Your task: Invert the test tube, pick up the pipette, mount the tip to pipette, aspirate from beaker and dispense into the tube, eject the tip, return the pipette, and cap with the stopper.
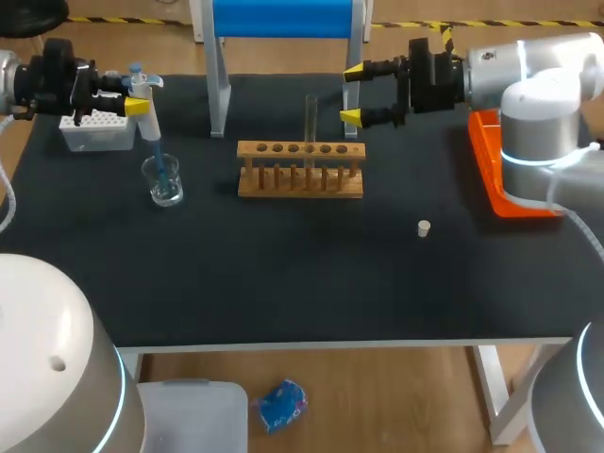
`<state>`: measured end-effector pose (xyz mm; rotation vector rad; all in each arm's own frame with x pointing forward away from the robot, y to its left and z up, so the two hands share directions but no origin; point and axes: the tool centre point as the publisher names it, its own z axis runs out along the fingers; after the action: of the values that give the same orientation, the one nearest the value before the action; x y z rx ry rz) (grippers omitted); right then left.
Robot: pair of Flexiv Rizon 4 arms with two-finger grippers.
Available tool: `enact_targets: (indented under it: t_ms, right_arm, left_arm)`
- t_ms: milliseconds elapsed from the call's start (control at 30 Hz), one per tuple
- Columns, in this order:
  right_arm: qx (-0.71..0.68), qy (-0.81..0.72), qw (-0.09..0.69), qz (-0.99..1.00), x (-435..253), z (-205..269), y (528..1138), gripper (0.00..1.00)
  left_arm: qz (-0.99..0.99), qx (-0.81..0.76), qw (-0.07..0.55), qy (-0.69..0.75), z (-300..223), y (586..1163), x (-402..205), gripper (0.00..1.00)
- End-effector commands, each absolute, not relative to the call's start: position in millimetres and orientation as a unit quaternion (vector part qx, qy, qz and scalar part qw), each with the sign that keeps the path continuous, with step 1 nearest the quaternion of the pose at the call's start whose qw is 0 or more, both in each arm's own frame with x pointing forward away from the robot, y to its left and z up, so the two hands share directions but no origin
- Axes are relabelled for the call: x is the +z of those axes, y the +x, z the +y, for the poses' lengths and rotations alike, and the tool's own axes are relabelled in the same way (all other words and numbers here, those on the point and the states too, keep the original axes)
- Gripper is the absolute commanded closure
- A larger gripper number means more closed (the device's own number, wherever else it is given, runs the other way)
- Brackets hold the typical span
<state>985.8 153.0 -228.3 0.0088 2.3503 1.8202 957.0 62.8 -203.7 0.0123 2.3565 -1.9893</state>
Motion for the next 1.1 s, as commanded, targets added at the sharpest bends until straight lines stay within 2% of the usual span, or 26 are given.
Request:
enact_targets:
  t_ms: [33,367,1100]
  right_arm:
    - [0.61,0.003,0.084,0.788,-228,153,986,0.0]
    - [0.61,0.003,0.084,0.788,-228,153,986,0.0]
    - [0.61,0.003,0.084,0.788,-228,153,986,0.0]
  left_arm:
    - [0.764,-0.644,0.027,0.005,64,958,-203,1.0]
    - [0.765,-0.643,0.03,0.007,64,957,-197,1.0]
    - [0.795,-0.606,0.039,0.008,50,948,-91,1.0]
